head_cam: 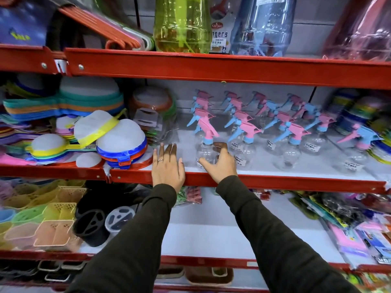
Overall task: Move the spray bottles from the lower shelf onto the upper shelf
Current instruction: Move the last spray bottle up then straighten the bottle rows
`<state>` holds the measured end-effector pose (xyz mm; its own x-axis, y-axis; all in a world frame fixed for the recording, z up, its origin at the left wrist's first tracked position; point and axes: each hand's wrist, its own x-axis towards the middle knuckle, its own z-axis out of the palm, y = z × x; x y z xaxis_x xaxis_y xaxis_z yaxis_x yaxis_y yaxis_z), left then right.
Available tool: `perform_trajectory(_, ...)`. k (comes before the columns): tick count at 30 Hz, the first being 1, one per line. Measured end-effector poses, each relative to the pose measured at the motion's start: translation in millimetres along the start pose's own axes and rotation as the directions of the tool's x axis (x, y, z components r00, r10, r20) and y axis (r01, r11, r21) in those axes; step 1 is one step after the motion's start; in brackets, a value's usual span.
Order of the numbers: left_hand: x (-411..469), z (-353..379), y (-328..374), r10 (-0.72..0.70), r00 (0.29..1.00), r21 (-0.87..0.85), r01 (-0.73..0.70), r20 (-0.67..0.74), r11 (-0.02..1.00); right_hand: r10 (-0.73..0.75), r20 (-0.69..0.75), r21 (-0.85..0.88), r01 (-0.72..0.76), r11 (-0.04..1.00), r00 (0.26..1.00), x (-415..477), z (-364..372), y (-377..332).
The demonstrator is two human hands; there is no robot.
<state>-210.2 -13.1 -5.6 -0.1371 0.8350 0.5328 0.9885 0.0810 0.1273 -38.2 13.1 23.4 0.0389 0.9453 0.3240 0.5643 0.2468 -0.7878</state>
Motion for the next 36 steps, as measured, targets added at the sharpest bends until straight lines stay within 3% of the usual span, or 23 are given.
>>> perform_trajectory(11,-1.0,0.1,-0.3,-0.012,1.0,0.026,0.011,0.019,1.0,0.011,-0.078,-0.031,-0.013,0.999,0.997,-1.8,3.0,-5.8)
perform_trajectory(25,-0.4,-8.3,1.4,-0.008,0.997,-0.02,0.009,0.082,1.0,0.017,0.077,0.018,-0.019,1.0,0.997,-6.0,-2.0,-10.8)
perform_trajectory(29,3.5,-15.9,16.4,-0.035,0.993,-0.239,0.062,0.116,0.969,0.079,0.086,0.079,-0.086,0.993,0.993,-9.3,-6.0,-10.9)
perform_trajectory(36,16.7,-20.8,47.6,-0.149,0.925,-0.585,0.339,0.349,0.737,0.143,0.11,0.139,-0.157,0.978,0.984,-11.7,-8.2,-12.2)
